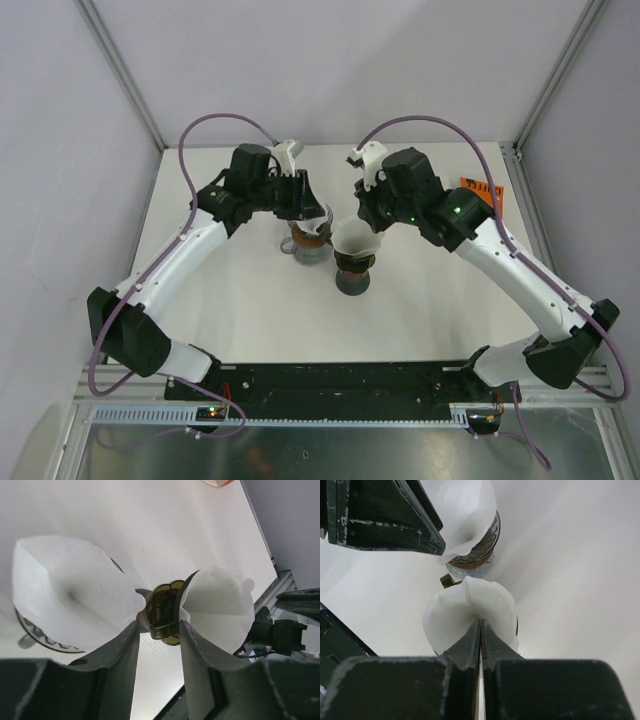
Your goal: Place the coffee filter in the dripper
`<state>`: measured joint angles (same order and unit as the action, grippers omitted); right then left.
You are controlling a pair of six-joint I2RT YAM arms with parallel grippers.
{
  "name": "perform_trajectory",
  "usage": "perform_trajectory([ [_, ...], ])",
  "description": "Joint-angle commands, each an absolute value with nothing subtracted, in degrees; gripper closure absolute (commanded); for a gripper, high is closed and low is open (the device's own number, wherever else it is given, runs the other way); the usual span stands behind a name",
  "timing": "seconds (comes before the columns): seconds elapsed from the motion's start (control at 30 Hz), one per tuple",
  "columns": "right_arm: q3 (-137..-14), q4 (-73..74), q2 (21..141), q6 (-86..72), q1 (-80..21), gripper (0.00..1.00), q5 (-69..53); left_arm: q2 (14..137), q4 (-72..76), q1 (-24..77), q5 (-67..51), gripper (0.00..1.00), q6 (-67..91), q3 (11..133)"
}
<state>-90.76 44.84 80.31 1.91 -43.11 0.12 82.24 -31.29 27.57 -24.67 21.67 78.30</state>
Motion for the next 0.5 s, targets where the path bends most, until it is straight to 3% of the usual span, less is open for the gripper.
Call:
perform_trajectory([
  [0.0, -90.0, 41.9, 76.8, 1.1, -41.7, 1.0, -1.3, 79.2, -31.1, 26.5, -21.0, 0.59, 16.1, 82.2],
  [0.1, -88.6, 41.8, 75.4, 0.9, -40.8, 1.0, -1.5, 80.1, -31.1, 26.0, -20.0, 0.88, 10.9, 84.1],
  [0.17, -87.6, 41.7, 74.6, 0.7, -40.1, 1.0, -1.8, 81.1, -31.2, 25.9, -20.3, 0.97, 5.9, 85.2],
  [0.47, -83.8, 42.1, 70.8, 0.2, -35.2, 1.0, -2.3, 88.7, -37.1, 26.2, -15.7, 1.0, -9.1, 90.4],
])
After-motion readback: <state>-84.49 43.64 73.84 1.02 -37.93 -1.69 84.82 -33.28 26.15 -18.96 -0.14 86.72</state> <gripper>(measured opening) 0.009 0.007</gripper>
